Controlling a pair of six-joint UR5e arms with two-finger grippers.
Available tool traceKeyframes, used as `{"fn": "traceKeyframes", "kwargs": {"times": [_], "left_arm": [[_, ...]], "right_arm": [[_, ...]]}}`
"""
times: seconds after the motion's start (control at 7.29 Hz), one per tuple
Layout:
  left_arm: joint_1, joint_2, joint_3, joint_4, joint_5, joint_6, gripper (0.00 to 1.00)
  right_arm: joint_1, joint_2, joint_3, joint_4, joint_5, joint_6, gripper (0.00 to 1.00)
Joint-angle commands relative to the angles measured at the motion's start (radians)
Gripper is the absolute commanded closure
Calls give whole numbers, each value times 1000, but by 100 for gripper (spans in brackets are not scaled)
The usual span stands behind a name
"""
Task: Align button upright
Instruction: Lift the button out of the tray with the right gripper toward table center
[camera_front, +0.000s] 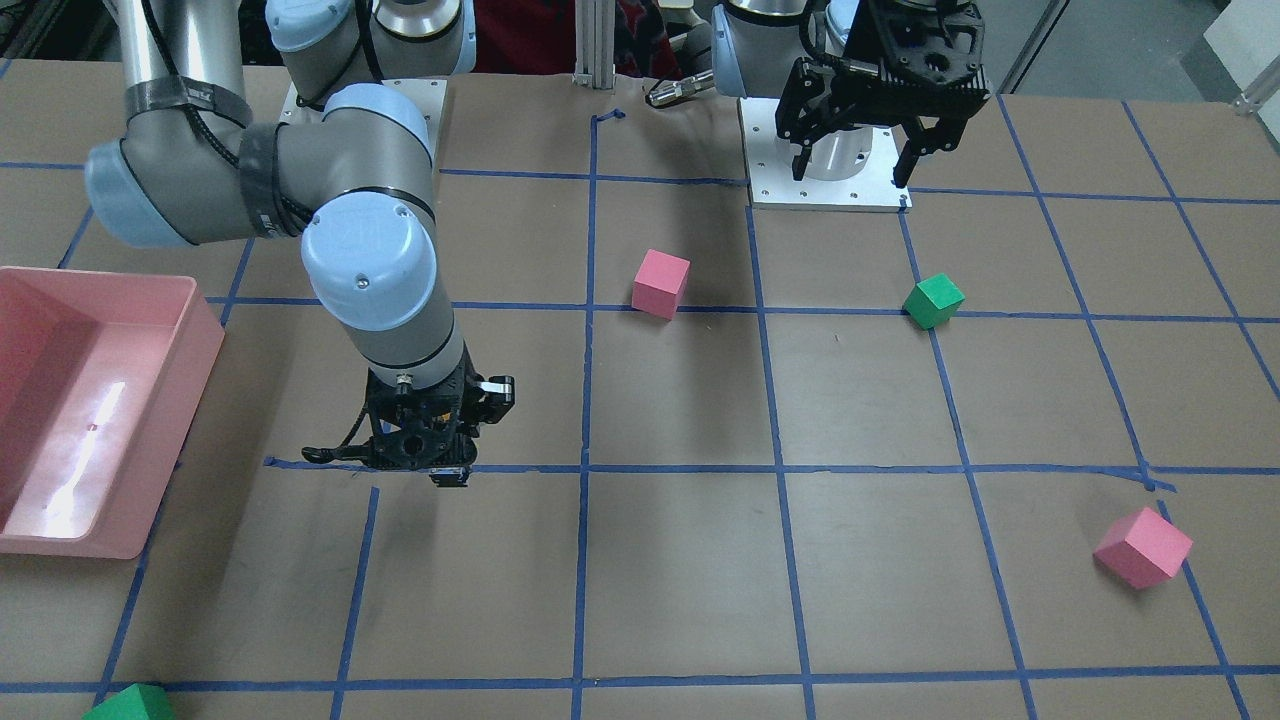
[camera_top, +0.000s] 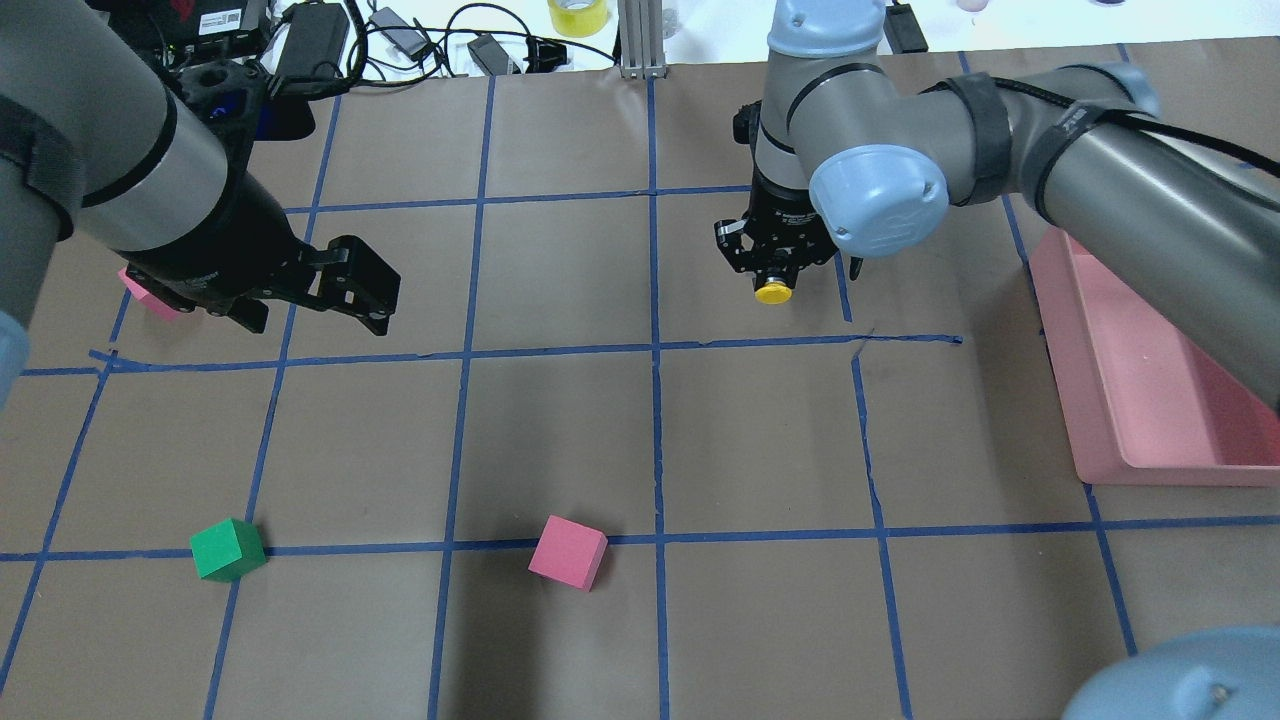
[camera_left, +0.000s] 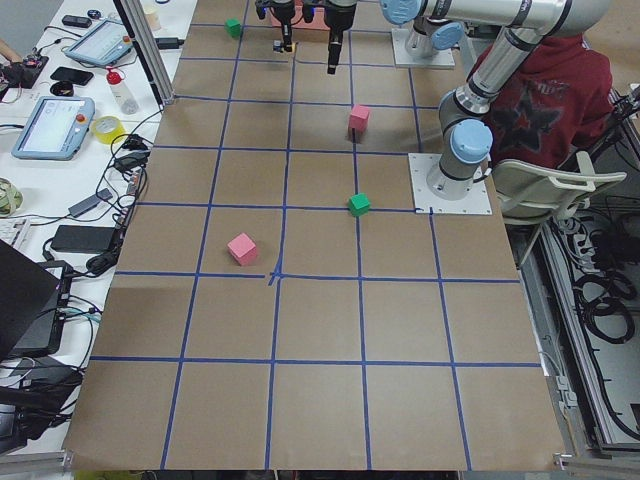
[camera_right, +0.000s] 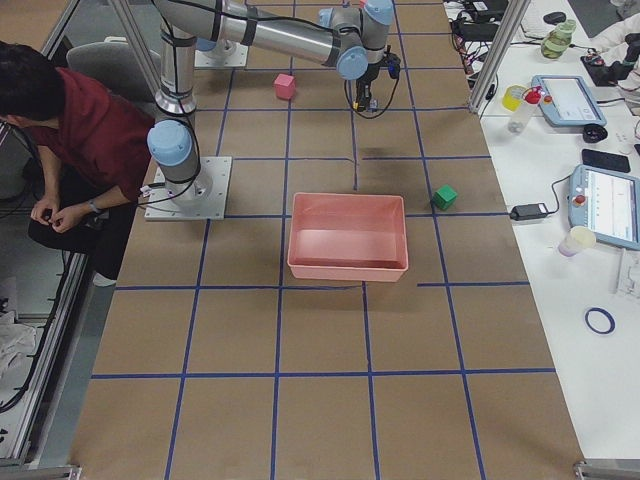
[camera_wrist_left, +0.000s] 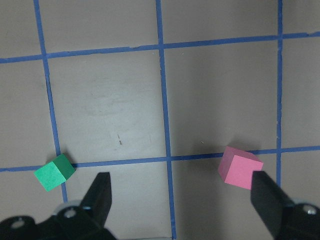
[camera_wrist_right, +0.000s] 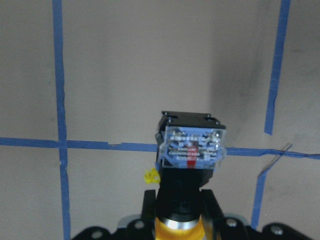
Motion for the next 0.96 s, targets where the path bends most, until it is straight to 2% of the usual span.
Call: {"fn": "traceKeyframes", "kwargs": {"times": [0.0,0.82], "left_arm": [[0,1,-2,-1,0,-2,0],[0,3,-4,1,0,0,0]], "right_arm": [[57,35,1,-44,7,46,100],[131,143,-8,-226,18,146,100]]}}
